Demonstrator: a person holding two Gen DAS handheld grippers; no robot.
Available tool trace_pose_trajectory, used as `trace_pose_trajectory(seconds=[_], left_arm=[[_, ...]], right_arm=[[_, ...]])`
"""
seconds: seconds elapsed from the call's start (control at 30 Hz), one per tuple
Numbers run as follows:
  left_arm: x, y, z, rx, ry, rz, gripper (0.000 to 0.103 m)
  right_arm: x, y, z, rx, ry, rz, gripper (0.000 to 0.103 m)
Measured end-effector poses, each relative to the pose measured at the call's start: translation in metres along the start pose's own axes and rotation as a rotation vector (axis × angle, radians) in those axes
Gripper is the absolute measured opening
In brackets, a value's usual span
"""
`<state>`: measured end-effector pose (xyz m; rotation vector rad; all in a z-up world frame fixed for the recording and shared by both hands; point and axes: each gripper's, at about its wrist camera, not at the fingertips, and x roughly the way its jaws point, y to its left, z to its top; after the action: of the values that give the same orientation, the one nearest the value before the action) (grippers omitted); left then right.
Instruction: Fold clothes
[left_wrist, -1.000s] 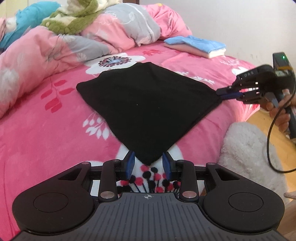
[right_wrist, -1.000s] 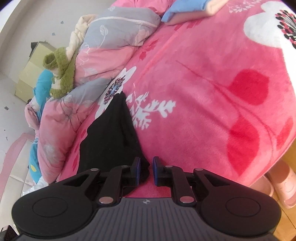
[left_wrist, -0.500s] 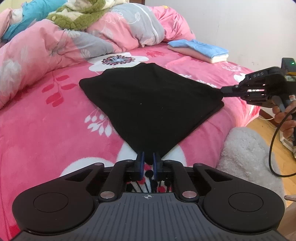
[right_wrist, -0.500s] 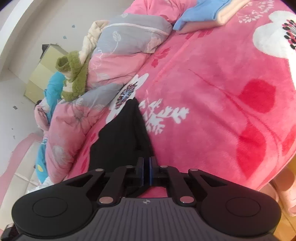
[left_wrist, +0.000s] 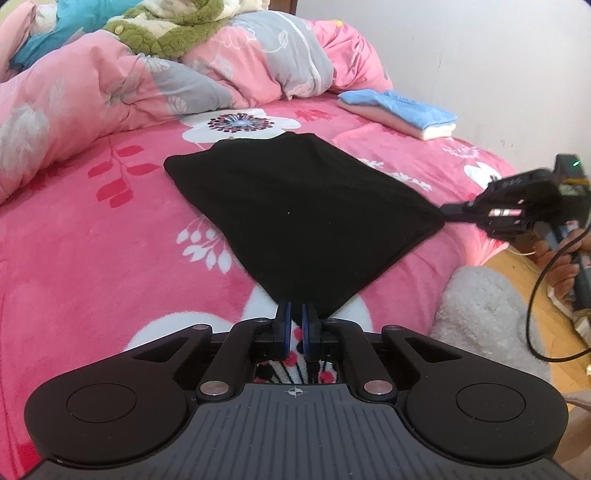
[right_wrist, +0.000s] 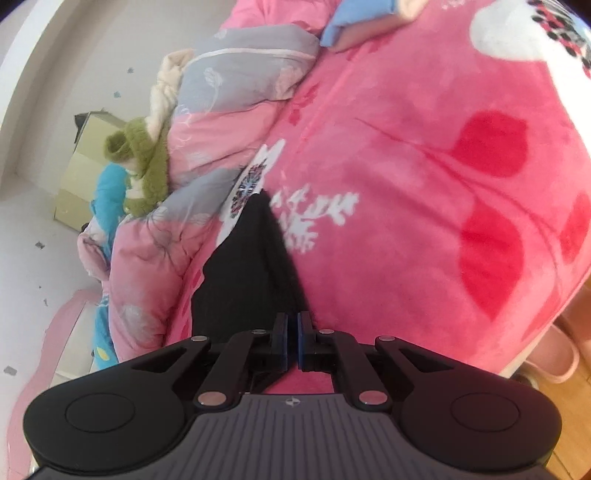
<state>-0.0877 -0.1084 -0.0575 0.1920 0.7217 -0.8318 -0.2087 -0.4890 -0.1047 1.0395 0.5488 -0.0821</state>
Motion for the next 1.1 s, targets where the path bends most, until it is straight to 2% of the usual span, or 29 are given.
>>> trace_pose_trajectory(seconds=[0.13,0.2,0.33,0.4,0.47,0.53,0.63,0.83,0.9,0.97,1.03,1.1], left_arm=[[-0.002,0.002,0.003,-0.007,-0.012,-0.002,0.006],[-0.003,0.002,0.007,-0.005,-0.02,-0.003,0.007],[0.001,-0.002,0.016,0.015,-0.032,-0.02,0.007],[0.005,-0.004,0.02,0.028,-0.037,-0.03,0.007],[0.013,-0.01,0.024,0.04,-0.039,-0.05,0.007],[0.023,-0.013,0.024,0.048,-0.02,-0.066,0.007],[0.038,-0.011,0.015,0.036,0.063,-0.062,0.007],[0.034,0.007,0.007,-0.036,0.071,-0.113,0.007],[0.034,0.007,0.007,-0.038,0.071,-0.117,0.008],[0.034,0.007,0.007,-0.035,0.069,-0.119,0.008],[0.032,0.006,0.006,-0.03,0.067,-0.122,0.008],[0.028,0.009,0.006,-0.039,0.064,-0.124,0.008]], right_arm=[[0.007,-0.012,0.002,0.028,0.025,-0.029,0.006],[0.002,-0.01,0.003,0.032,0.012,-0.036,0.012],[-0.013,0.012,0.009,-0.089,-0.051,-0.105,0.013],[-0.012,0.029,0.01,-0.163,-0.056,-0.089,0.013],[-0.004,0.046,0.008,-0.256,-0.033,-0.075,0.013],[0.012,0.06,0.001,-0.35,0.016,-0.097,0.013],[0.03,0.064,-0.012,-0.488,0.092,-0.181,0.01],[0.015,0.093,-0.024,-0.704,0.113,-0.313,0.011],[0.012,0.114,-0.025,-0.776,0.088,-0.293,0.011],[0.023,0.129,-0.03,-0.827,0.104,-0.242,0.011],[0.046,0.132,-0.04,-0.864,0.162,-0.237,0.011],[0.064,0.125,-0.049,-0.882,0.239,-0.27,0.011]])
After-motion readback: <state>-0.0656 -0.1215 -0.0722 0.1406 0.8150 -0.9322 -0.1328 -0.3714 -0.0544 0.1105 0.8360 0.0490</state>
